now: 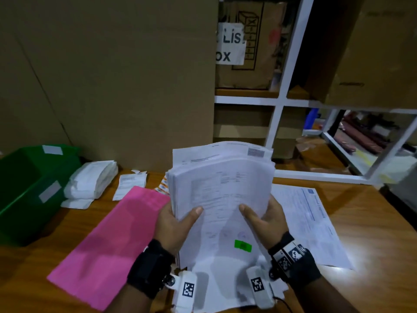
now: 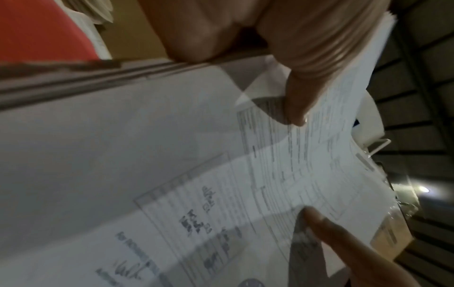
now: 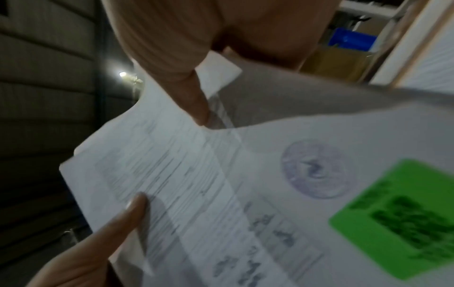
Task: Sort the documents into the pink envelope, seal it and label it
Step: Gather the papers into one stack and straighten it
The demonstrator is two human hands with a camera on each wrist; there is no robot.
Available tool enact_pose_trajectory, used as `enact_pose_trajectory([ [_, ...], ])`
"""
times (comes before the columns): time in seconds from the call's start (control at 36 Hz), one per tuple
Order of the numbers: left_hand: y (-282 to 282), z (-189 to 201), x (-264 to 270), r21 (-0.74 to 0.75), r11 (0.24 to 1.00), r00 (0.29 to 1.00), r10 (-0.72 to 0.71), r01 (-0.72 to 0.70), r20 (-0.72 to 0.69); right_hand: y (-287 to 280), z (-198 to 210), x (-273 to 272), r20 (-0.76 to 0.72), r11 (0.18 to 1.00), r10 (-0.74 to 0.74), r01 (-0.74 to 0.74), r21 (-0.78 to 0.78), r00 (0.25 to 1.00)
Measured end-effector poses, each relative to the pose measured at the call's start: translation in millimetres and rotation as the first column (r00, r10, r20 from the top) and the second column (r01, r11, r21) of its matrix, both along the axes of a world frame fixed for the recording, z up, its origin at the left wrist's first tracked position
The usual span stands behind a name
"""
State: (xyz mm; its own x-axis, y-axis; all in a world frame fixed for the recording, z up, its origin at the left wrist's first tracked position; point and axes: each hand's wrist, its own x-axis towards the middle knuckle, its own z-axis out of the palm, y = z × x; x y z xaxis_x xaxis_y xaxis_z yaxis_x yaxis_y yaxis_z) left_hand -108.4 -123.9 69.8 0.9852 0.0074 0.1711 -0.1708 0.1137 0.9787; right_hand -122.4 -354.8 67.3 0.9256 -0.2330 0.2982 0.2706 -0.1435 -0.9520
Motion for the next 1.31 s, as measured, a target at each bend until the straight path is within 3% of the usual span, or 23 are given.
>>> enact_pose_trajectory([
  [0.11, -12, 16, 1, -0.001, 0.995, 0.994, 0.102, -0.102, 0.051, 2, 21, 2, 0.103, 0.997, -0.062, 0.067, -0.044, 0.993],
  [0.19, -14, 24, 3, -0.041, 0.986, 0.979, 0.165, -0.161, 0.119, -2, 28, 2, 0.12, 0.998, -0.03, 0.037, -0.055, 0.992],
  [0.33, -13, 17, 2, -0.035, 0.992, 0.986, 0.125, -0.122, 0.109, -8, 30, 0, 0.07, 0.993, 0.046, -0.039, -0.109, 0.996],
  [0.42, -14, 14, 2, -0.003, 0.995, 0.991, 0.099, -0.1, 0.09, -13, 48, 2, 0.193, 0.985, 0.091, -0.06, -0.159, 0.977],
  [0.5, -12, 13, 5, 0.043, 0.994, 0.991, 0.097, -0.101, 0.09, -19, 77, 7, 0.343, 0.94, 0.102, 0.023, -0.341, 0.934],
  [0.61, -9, 10, 5, 0.053, 0.994, 0.993, 0.088, -0.092, 0.073, -19, 120, 8, 0.445, 0.745, 0.203, 0.158, -0.648, 0.872],
  [0.75, -7, 7, 5, 0.045, 0.996, 0.995, 0.08, -0.083, 0.065, -4, 151, 11, 0.324, 0.316, 0.265, 0.236, -0.919, 0.908],
  [0.94, -4, 9, 8, 0.039, 0.998, 0.998, 0.048, -0.049, 0.031, 38, 145, 14, 0.127, 0.052, 0.344, 0.116, -0.992, 0.93],
  [1.0, -2, 7, 10, 0.053, 0.998, 0.998, 0.042, -0.044, 0.035, 46, 139, 17, 0.106, 0.036, 0.342, 0.1, -0.994, 0.934],
  [1.08, -3, 12, 10, 0.044, 0.999, 0.997, 0.007, -0.011, 0.079, 54, 136, 16, 0.153, 0.087, 0.332, 0.131, -0.988, 0.931],
  [1.31, -2, 11, 17, 0.108, 0.994, 0.991, -0.003, -0.012, 0.132, 67, 124, 14, 0.163, 0.122, 0.355, 0.127, -0.984, 0.92],
])
